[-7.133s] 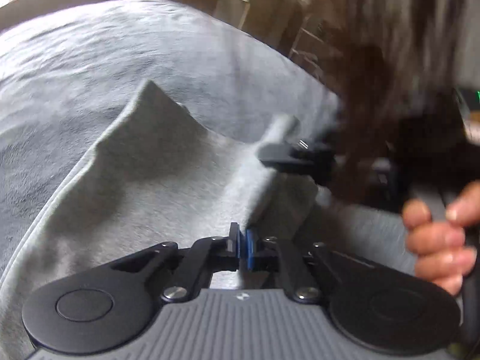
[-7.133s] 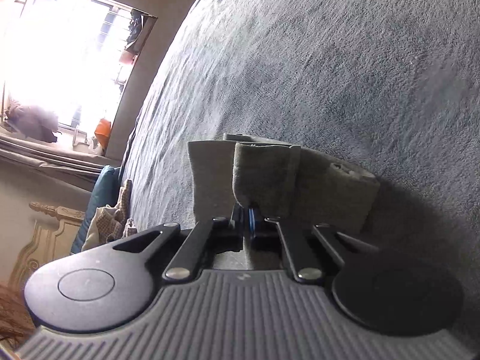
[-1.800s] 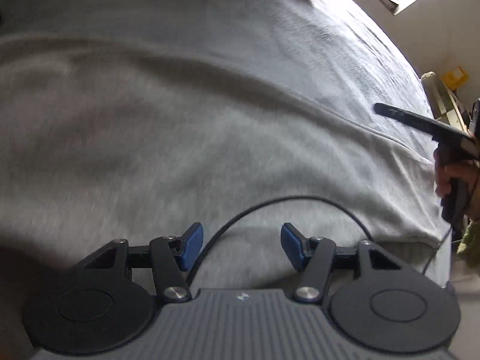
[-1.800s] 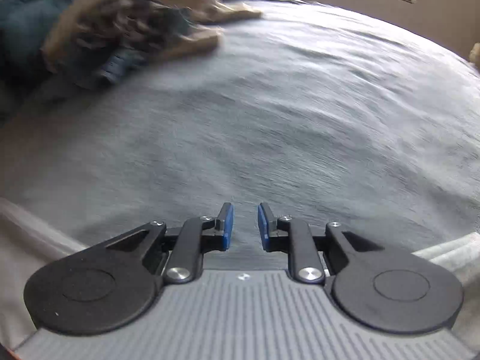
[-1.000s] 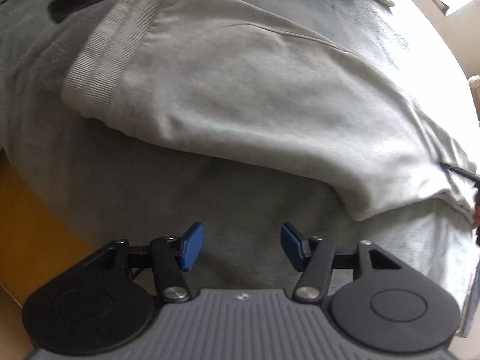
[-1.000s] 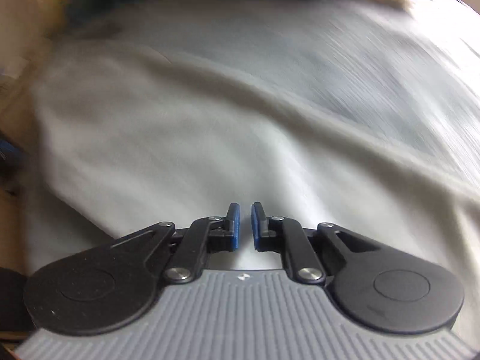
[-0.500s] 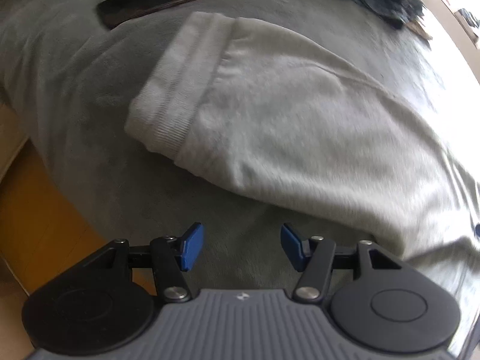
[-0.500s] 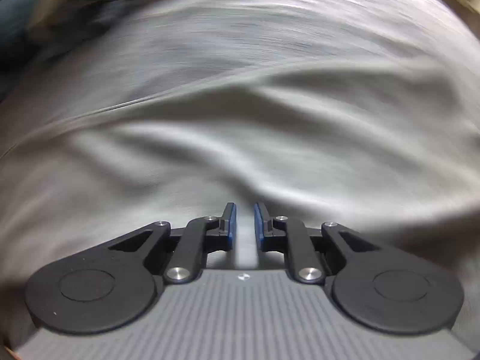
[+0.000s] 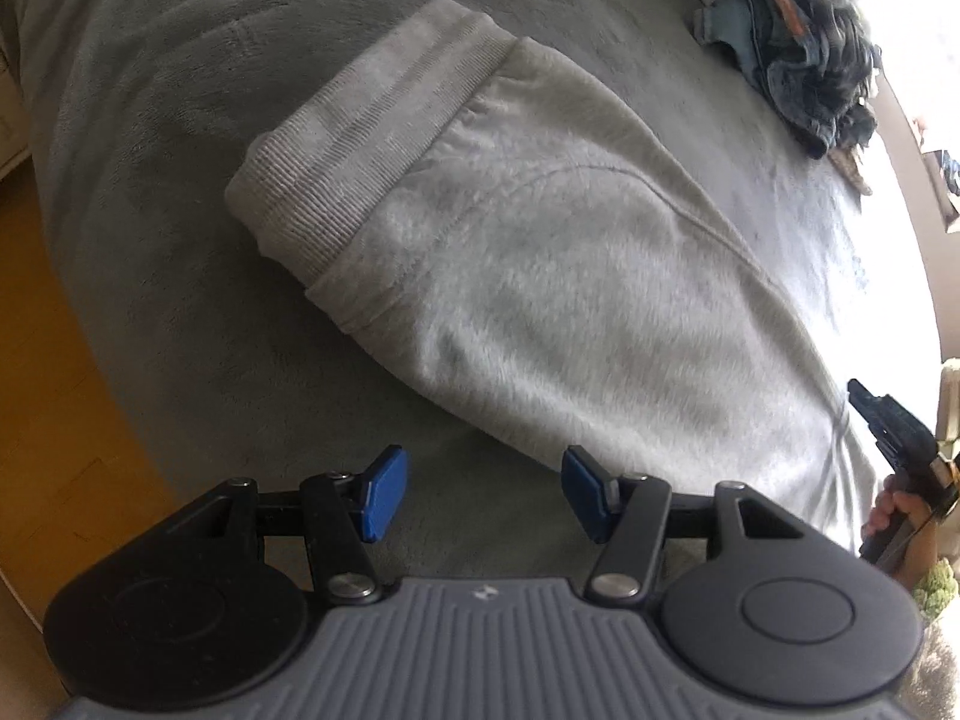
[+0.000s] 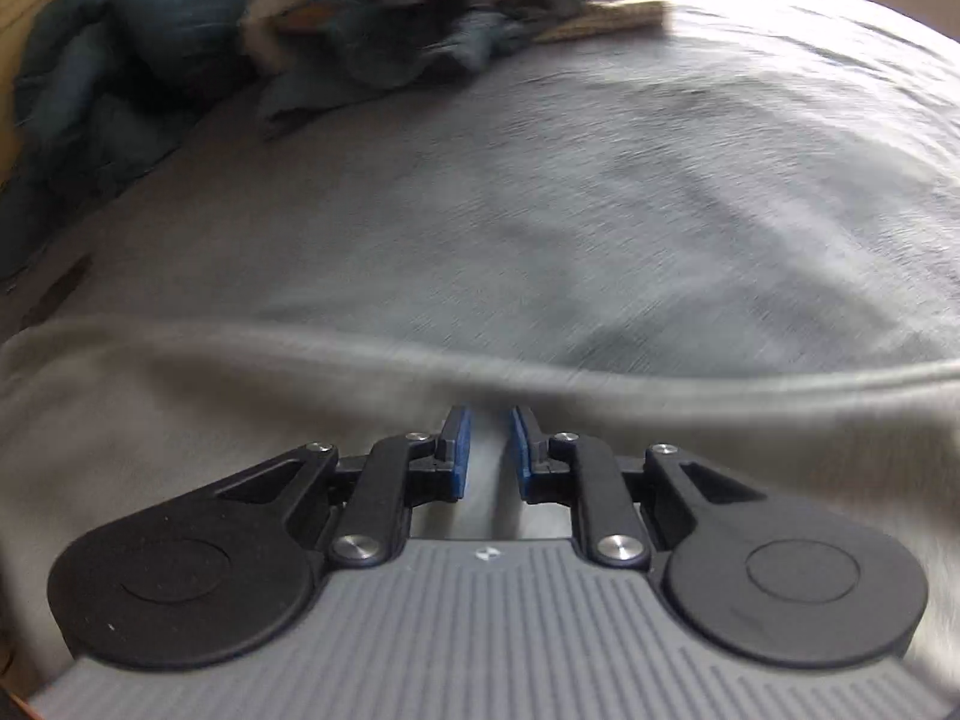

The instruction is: Fold clothes

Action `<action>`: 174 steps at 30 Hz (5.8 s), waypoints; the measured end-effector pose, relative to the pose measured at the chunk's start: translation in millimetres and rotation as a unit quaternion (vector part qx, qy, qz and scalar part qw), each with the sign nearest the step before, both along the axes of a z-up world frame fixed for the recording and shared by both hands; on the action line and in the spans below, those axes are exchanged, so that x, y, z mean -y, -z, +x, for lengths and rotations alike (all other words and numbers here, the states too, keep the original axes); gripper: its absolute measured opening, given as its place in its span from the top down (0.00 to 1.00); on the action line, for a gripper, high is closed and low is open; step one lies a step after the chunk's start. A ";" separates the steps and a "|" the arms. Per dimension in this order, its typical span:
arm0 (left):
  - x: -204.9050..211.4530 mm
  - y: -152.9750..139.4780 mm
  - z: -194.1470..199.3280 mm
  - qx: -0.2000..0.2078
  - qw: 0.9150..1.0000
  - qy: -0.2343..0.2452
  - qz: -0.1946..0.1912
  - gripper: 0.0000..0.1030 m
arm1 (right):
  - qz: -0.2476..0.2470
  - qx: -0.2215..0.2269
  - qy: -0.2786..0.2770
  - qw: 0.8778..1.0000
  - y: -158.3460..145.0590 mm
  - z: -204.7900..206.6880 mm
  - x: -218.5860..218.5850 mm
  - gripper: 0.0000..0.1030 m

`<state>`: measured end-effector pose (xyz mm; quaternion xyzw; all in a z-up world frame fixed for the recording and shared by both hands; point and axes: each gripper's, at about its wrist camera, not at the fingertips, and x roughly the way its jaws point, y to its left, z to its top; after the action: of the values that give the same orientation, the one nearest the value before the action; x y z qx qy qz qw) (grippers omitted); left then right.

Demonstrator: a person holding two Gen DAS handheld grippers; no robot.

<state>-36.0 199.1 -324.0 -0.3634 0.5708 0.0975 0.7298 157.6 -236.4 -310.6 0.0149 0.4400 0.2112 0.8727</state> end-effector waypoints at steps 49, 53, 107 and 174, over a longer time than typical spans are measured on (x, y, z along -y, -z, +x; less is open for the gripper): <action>-103.3 79.5 -28.5 0.182 0.955 -0.162 -0.167 0.41 | -0.058 -0.313 -0.680 0.661 -7.0 -32.6 -476.3 0.20; -100.3 80.4 -19.9 0.184 0.954 -0.174 -0.160 0.55 | -0.041 -0.331 -0.670 0.663 -1.0 -38.9 -479.4 0.25; 183.5 -68.2 31.4 0.220 0.894 0.381 0.079 0.49 | 0.301 -0.346 0.142 0.877 -2.5 -87.8 -25.3 0.33; 230.1 -39.5 151.4 0.143 0.901 0.396 0.107 0.88 | 0.382 -0.261 0.278 0.842 36.2 -121.5 -1.0 0.88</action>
<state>115.4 -31.0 -284.5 -0.0371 0.5434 -0.1923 0.8163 36.0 -235.4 -346.8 0.5235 0.5132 0.0991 0.6729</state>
